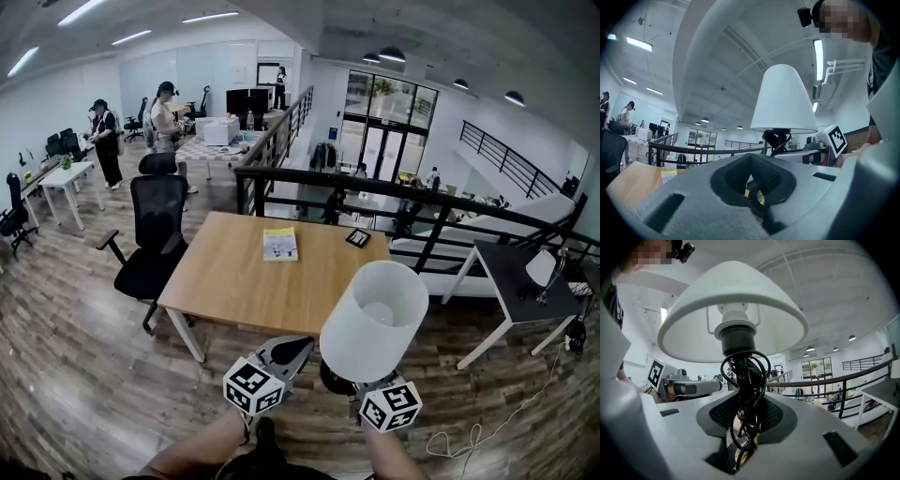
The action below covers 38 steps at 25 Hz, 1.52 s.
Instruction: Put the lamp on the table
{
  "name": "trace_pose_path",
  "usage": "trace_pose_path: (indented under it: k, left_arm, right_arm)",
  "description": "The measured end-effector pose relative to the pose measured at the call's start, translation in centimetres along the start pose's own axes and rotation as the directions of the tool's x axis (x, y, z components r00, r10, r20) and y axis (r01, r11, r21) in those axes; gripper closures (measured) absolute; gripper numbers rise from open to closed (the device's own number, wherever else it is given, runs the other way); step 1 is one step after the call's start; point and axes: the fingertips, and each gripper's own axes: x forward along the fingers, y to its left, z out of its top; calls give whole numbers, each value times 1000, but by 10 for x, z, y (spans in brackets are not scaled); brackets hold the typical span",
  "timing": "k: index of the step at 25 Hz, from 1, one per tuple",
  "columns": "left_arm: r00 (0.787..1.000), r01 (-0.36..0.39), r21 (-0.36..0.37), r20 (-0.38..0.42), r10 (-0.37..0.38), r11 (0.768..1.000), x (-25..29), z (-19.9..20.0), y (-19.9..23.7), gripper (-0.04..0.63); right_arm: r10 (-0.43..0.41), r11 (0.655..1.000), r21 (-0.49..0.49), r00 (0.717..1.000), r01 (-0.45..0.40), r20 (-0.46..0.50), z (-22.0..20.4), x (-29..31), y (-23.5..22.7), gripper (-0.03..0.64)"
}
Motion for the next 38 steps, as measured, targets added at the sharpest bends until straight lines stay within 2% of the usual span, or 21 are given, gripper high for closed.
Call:
trace_pose_path:
  k: [9,28,35,38]
  left_arm:
    - [1000,21,-30,6,-21,999,39,-3,49,587]
    - [997,71,-38,41,-69,997,117,21,234,588]
    - [998,63,-33,33,-62,997,144,18,270,588]
    - [998,66,-57,28,-65,996,155,11,280,588]
  right_arm:
    - [-6,1000,-1,1000,6,-1,2,48,-30,502]
    - [-70,997,19,997,70,14,17,227,-93,502]
    - [-63,998,24,998,63,24,21,263,-114,502]
    - [-56,998,27,998,56,16,18,277,-127,502]
